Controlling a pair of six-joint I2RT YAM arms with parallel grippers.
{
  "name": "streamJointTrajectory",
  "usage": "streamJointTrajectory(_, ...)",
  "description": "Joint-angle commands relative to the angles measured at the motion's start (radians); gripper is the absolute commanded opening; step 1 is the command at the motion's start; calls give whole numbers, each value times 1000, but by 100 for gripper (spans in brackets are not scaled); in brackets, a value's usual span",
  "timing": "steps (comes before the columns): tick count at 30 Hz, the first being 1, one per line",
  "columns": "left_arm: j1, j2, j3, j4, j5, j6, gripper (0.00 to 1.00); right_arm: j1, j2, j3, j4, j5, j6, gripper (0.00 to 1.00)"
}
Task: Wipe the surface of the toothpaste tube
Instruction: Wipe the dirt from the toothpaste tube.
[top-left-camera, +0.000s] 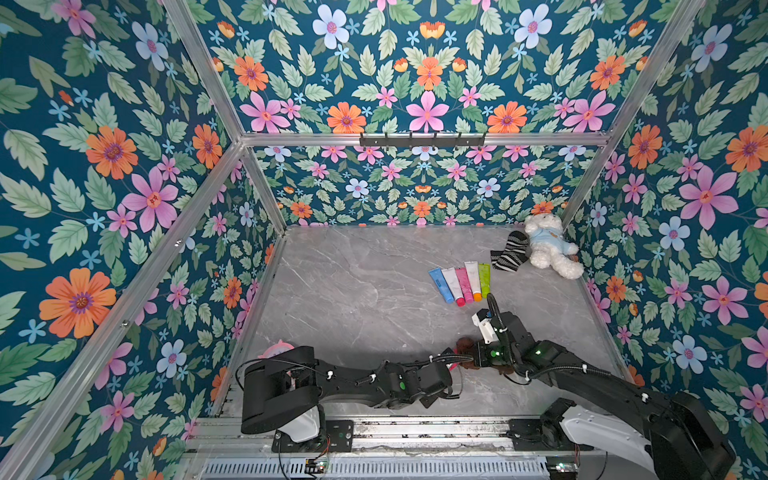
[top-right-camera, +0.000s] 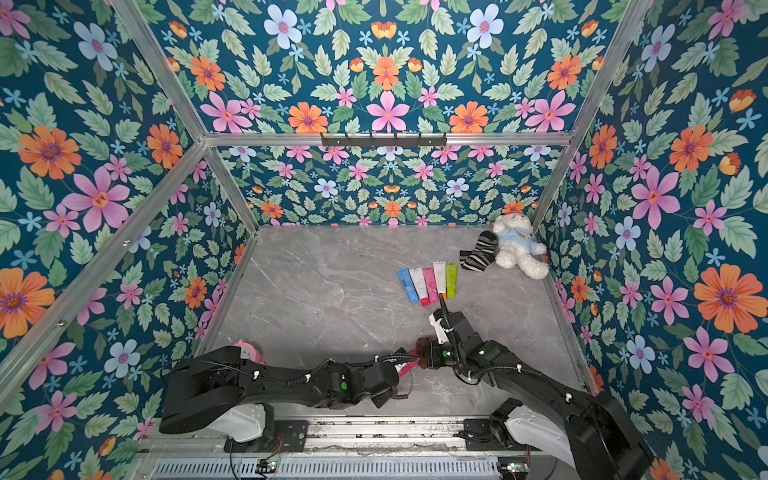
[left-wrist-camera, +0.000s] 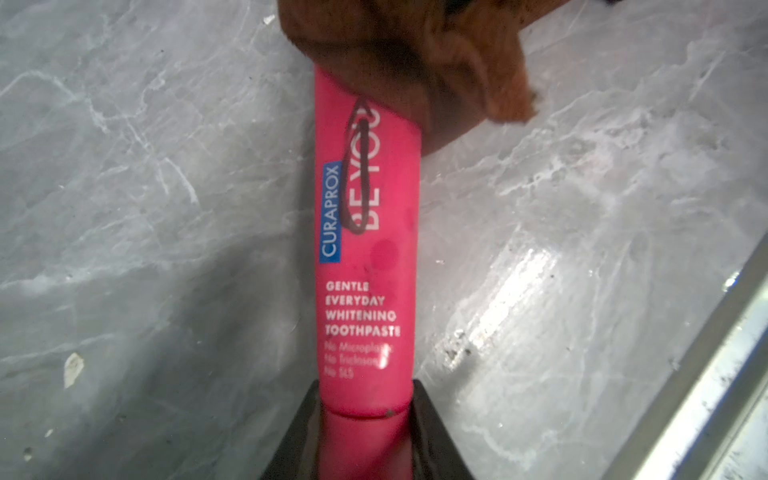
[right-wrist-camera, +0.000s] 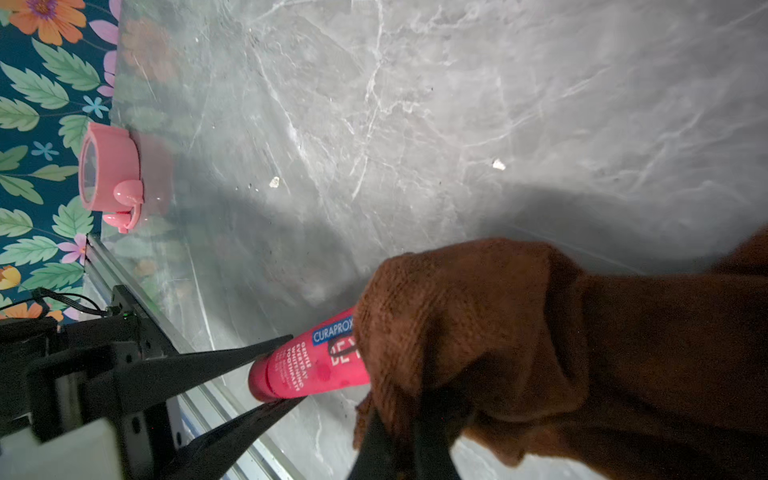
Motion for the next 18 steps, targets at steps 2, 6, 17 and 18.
streamJointTrajectory(2,0,10,-7,50,5,35,15,37,87,12,117,-2,15,0)
streamJointTrajectory(6,2,21,-7,49,3,52,13,79,189,27,169,-31,28,0)
streamJointTrajectory(17,2,-1,-28,70,1,54,8,162,279,-44,372,-127,115,0)
streamJointTrajectory(18,2,2,-27,69,1,53,8,162,291,-44,357,-105,114,0)
